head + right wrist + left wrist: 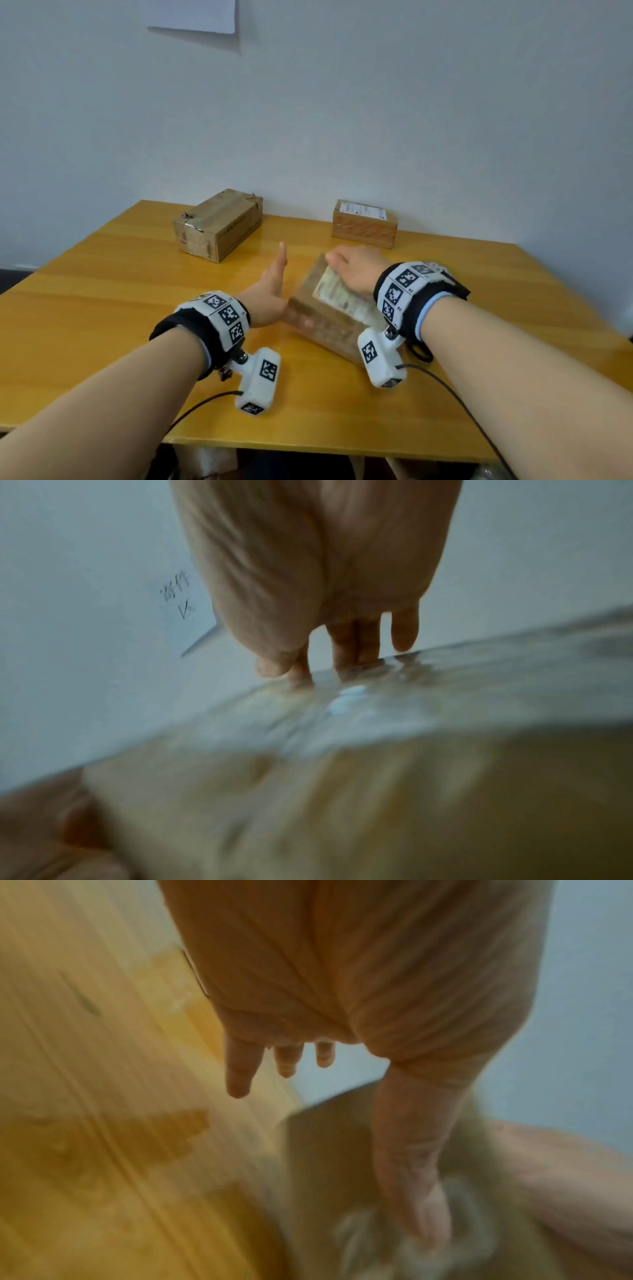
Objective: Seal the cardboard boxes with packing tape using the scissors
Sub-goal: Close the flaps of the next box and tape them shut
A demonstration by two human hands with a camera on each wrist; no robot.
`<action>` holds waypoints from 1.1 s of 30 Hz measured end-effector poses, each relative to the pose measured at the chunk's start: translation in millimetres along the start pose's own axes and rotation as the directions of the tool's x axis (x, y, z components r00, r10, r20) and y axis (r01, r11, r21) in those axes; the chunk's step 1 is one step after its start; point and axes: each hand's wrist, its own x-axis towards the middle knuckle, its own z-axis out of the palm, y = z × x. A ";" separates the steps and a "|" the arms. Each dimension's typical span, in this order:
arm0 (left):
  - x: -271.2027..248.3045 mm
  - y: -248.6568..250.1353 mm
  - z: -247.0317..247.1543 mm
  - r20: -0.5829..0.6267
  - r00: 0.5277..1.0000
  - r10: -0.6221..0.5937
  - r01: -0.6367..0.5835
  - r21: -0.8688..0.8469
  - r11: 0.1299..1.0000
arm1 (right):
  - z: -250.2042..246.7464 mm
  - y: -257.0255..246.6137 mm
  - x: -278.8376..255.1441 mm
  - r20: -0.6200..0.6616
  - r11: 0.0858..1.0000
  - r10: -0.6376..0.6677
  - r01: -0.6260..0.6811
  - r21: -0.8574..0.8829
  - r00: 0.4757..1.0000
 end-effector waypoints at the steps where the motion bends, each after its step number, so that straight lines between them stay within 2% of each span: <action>1: -0.7 -2.9 -1.4 0.032 0.999 -0.005 0.003 0.049 0.999 | 8.1 1.0 -0.8 0.086 0.999 0.009 -0.013 0.047 0.996; 3: -2.8 -7.0 -2.6 0.096 0.995 -0.019 0.011 0.091 0.996 | 16.6 1.6 0.9 0.135 0.981 0.050 -0.074 0.178 0.990; 6: -3.2 -9.1 -3.7 0.143 0.989 -0.032 0.024 0.060 0.998 | 15.5 -4.7 3.7 0.075 0.953 0.152 -0.166 0.253 0.986; 9: 2.5 -5.2 -4.2 0.173 0.985 -0.018 0.002 0.088 0.996 | 10.7 -23.5 2.4 0.106 0.962 0.205 -0.221 0.159 0.973; 14: 14.3 3.5 0.9 0.196 0.980 0.020 -0.052 0.160 0.986 | 43.2 -48.8 15.8 0.015 0.963 0.253 -0.250 -0.100 0.967; 16: 16.8 0.7 5.4 0.194 0.981 0.011 -0.040 0.146 0.988 | 55.5 -48.8 13.2 -0.064 0.952 0.285 -0.290 -0.098 0.956; 18: 19.1 -2.0 7.0 0.187 0.982 0.009 -0.031 0.117 0.993 | 62.0 -47.5 11.8 -0.096 0.959 0.264 -0.272 -0.085 0.960; 24: 17.5 -1.2 7.5 0.192 0.981 0.030 -0.046 0.080 0.996 | 55.0 -36.9 17.1 -0.055 0.959 0.282 -0.281 0.021 0.958; 27: 17.3 -3.0 7.3 0.187 0.982 0.014 -0.028 0.073 0.997 | 53.9 -30.9 10.5 -0.065 0.971 0.229 -0.233 -0.052 0.971; 30: 16.7 -3.4 5.8 0.178 0.984 0.009 -0.022 0.068 0.997 | 48.5 -22.7 8.8 -0.055 0.977 0.210 -0.211 -0.015 0.976; 33: 20.2 -6.4 -1.3 0.183 0.983 0.013 -0.019 0.033 0.999 | 44.2 -4.8 1.8 -0.055 0.946 0.303 -0.307 -0.105 0.951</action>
